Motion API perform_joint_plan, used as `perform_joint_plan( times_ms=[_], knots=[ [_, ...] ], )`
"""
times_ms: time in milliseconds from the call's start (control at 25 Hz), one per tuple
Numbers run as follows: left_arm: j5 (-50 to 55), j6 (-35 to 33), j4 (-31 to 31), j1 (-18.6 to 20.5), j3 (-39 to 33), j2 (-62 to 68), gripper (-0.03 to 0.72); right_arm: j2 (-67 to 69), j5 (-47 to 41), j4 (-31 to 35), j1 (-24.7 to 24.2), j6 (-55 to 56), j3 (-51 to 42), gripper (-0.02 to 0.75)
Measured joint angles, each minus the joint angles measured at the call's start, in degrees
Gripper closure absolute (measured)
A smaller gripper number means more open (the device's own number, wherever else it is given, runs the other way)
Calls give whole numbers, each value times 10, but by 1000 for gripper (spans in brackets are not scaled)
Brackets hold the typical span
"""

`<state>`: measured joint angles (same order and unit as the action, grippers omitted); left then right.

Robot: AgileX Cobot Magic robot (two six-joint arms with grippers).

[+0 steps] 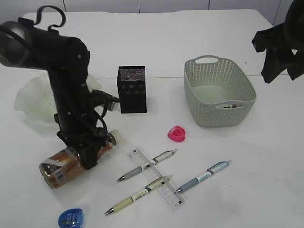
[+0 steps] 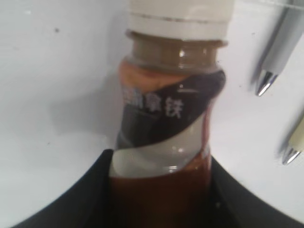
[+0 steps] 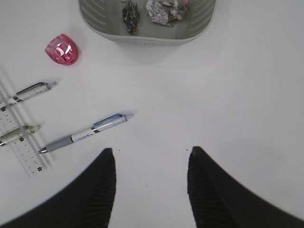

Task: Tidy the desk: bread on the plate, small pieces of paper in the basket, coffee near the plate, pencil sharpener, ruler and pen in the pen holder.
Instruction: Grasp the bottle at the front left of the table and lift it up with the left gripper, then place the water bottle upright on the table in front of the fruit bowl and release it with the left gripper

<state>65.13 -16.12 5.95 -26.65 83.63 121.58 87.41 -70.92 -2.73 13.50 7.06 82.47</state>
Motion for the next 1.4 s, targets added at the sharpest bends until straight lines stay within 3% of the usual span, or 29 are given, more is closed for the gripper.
perform_joint_plan(
  times_ms=[240, 440, 720, 880, 1040, 1240, 1400],
  knots=[
    [1, 12, 15, 53, -45, -90, 351, 0, 0, 0, 0, 0, 0, 372],
    [-68, 13, 29, 90, -155, -213, 351, 0, 0, 0, 0, -1, 0, 372],
    [-355, 13, 49, 147, -387, -437, 351, 0, 0, 0, 0, -1, 0, 372],
    [-503, 13, 84, 157, -495, -503, 357, 0, 0, 0, 0, -1, 0, 372],
    [-643, 13, 153, 159, -549, -514, 357, 0, 0, 0, 0, -1, 0, 372],
    [-811, 17, 180, 159, -602, -514, 357, 0, 0, -1, 0, -1, 0, 372],
    [-944, 97, 184, 159, -632, -490, 357, 0, 0, -7, 0, -1, 0, 372]
  ],
)
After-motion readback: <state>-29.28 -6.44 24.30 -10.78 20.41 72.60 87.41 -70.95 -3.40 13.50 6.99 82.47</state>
